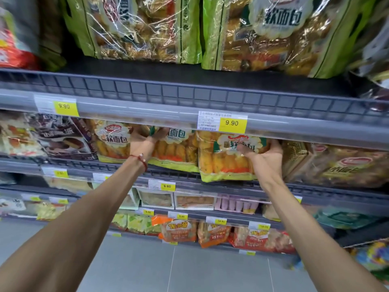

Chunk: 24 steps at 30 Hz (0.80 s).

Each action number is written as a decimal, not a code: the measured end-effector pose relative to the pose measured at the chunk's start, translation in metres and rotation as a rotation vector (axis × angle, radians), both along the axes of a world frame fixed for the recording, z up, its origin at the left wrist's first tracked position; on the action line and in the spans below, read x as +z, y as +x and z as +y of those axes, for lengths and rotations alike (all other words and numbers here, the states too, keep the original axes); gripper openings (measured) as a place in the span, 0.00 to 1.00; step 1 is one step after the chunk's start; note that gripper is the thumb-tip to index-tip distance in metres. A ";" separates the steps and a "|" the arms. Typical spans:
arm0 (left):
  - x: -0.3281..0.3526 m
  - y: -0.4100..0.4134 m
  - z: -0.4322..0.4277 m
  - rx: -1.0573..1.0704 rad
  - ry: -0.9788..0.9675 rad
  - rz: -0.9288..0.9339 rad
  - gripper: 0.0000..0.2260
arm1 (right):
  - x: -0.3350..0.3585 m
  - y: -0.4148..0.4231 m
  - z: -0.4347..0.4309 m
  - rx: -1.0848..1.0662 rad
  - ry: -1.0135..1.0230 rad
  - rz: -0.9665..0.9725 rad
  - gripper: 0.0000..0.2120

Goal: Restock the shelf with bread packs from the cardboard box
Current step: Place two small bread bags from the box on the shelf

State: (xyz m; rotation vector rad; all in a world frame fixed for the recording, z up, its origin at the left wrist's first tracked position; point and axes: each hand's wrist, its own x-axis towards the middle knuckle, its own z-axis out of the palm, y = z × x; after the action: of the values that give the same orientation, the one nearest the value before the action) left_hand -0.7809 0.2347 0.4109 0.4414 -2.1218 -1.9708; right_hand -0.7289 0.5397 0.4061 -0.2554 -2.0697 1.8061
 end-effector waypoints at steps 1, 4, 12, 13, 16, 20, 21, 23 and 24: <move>-0.004 -0.001 0.001 -0.017 0.008 0.019 0.21 | 0.001 -0.004 -0.001 -0.011 -0.003 0.022 0.26; -0.022 -0.001 0.003 -0.078 0.029 -0.027 0.29 | -0.010 -0.009 0.001 -0.023 0.023 0.044 0.29; -0.053 0.014 0.016 -0.020 -0.125 -0.111 0.47 | -0.051 0.008 0.010 0.037 0.058 -0.214 0.41; -0.055 0.015 0.016 -0.010 -0.132 -0.112 0.51 | -0.050 0.009 0.012 0.062 0.073 -0.234 0.41; -0.066 0.017 0.016 -0.032 -0.161 -0.099 0.56 | -0.054 0.008 0.018 0.089 0.132 -0.288 0.46; -0.068 0.015 0.019 -0.055 -0.216 -0.051 0.45 | -0.059 0.003 0.013 -0.039 0.177 -0.292 0.43; -0.067 0.013 0.019 -0.051 -0.213 -0.046 0.45 | -0.058 0.002 0.010 -0.076 0.170 -0.259 0.43; -0.066 0.009 0.014 -0.040 -0.210 -0.039 0.45 | -0.055 0.002 0.006 -0.137 0.165 -0.195 0.44; -0.066 0.009 0.012 -0.027 -0.214 -0.039 0.46 | -0.054 0.003 0.003 -0.158 0.165 -0.172 0.44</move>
State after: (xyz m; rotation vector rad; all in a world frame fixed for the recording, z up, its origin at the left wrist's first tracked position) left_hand -0.7721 0.2465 0.3445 0.4175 -2.3417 -1.7356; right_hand -0.7262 0.5430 0.3517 -0.5284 -2.2311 1.5590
